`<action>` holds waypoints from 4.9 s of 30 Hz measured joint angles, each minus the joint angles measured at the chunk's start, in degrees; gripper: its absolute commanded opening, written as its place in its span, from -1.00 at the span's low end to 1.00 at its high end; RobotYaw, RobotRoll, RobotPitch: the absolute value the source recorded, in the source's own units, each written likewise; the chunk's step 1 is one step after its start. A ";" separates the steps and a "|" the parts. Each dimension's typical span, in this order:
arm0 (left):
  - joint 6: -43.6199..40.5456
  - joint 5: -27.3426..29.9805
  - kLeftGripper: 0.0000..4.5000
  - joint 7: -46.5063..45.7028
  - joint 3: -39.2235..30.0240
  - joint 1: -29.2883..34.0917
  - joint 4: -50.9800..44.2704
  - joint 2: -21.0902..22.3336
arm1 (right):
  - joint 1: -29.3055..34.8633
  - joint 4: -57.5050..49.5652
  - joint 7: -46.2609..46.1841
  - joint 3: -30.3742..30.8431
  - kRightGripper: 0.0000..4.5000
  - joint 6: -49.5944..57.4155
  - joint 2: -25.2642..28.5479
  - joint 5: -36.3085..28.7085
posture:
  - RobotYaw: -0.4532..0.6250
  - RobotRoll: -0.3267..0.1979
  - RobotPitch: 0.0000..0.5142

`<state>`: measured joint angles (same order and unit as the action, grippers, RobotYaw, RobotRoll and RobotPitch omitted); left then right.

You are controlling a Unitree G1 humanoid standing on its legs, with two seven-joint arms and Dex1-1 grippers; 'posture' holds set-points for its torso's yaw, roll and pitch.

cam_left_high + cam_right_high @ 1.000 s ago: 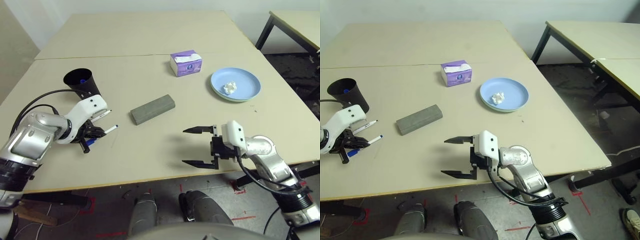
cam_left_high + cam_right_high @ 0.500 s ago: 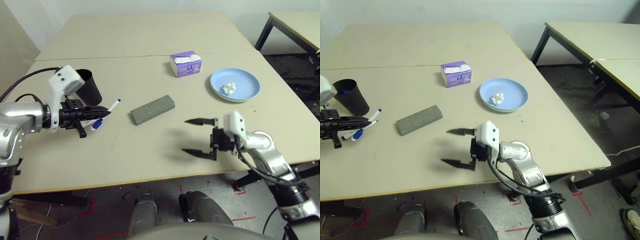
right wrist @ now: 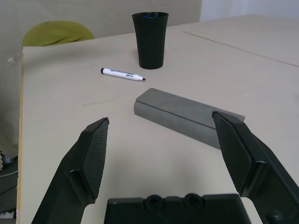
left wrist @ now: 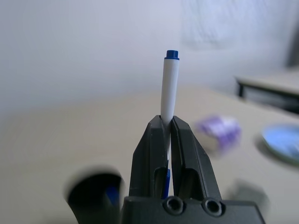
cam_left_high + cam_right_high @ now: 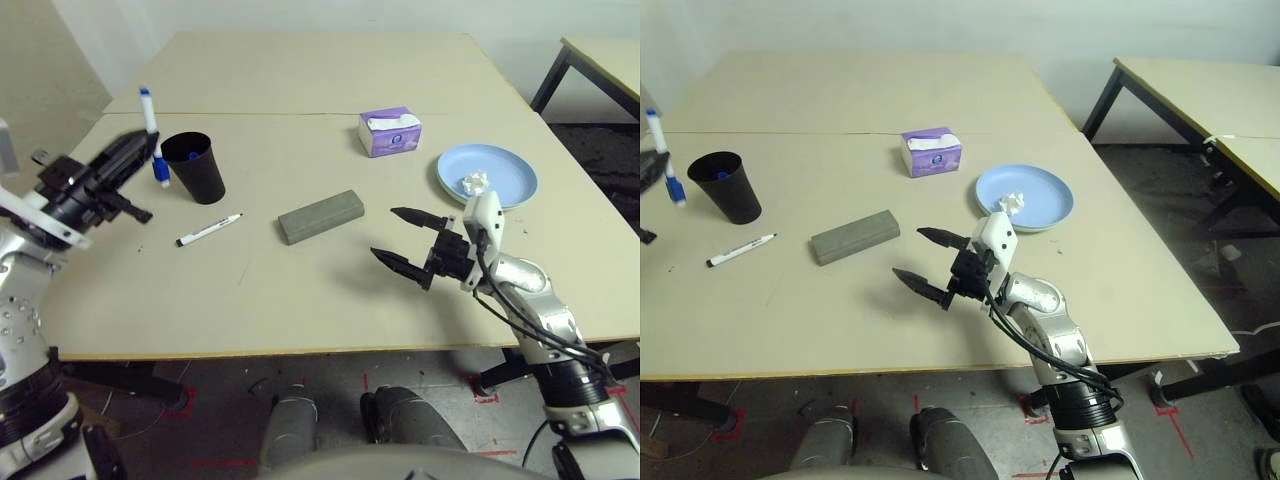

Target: Organize and tidy the items on the table.

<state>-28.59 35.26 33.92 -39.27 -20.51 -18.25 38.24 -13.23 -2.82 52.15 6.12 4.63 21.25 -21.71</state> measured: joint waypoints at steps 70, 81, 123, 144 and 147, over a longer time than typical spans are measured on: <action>37.34 -20.72 0.99 -5.66 20.37 -16.74 54.28 -0.73 | 2.76 -5.68 2.36 1.31 1.00 1.83 3.69 1.04 | -0.22 0.25 -0.50; 15.87 -10.03 0.99 25.71 20.31 -5.32 32.75 24.29 | 0.94 -3.07 8.87 3.96 1.00 -2.48 2.48 0.41 | -0.14 0.25 -0.48; 13.83 -34.76 0.99 34.22 44.08 -14.80 49.48 19.28 | 2.11 -5.56 6.13 5.78 1.00 -1.93 1.56 1.57 | -0.31 0.25 -0.44; 14.54 -37.64 0.99 30.84 44.91 -16.18 55.08 15.92 | 2.19 -8.16 5.45 6.30 1.00 -0.42 1.59 1.51 | -0.33 0.25 -0.45; 14.63 -37.64 0.99 30.42 44.88 -16.18 55.10 15.64 | 2.18 -8.45 5.43 6.33 1.00 -0.01 1.59 1.50 | -0.34 0.25 -0.45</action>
<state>-13.96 -2.38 64.34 5.61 -36.69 36.85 53.88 -11.05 -11.26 57.58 12.45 4.62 22.84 -20.21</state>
